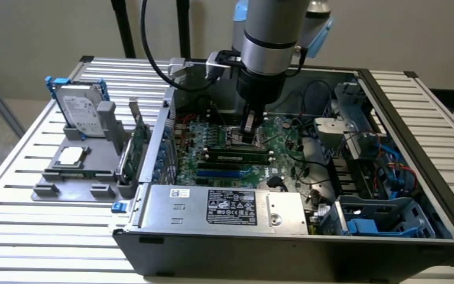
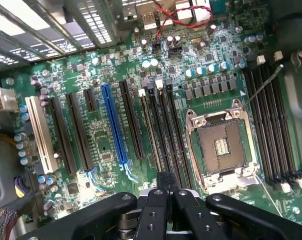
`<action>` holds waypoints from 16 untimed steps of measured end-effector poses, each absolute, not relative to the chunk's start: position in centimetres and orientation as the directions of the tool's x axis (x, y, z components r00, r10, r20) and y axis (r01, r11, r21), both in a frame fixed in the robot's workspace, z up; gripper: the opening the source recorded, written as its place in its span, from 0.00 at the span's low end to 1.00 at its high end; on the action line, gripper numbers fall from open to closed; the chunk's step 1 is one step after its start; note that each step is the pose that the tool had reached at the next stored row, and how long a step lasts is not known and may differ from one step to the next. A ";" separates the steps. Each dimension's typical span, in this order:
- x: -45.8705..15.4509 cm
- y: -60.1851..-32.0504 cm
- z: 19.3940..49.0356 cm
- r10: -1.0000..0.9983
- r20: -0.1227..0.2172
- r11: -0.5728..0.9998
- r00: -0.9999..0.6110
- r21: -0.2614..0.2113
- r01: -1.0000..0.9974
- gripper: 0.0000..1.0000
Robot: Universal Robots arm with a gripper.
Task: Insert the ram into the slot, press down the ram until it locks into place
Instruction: 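Press down the ram until it locks into place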
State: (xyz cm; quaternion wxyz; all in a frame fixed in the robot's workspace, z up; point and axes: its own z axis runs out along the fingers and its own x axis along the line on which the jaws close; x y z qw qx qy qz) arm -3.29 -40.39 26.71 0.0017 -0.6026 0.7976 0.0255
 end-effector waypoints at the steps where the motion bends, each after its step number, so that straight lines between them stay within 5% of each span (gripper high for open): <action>1: -3.3 -40.4 26.7 -0.957 -0.033 0.288 -0.289 0.039 -0.957 0.11; 16: -3.3 -40.4 26.7 -0.858 -0.032 0.512 -0.513 0.038 -0.858 0.11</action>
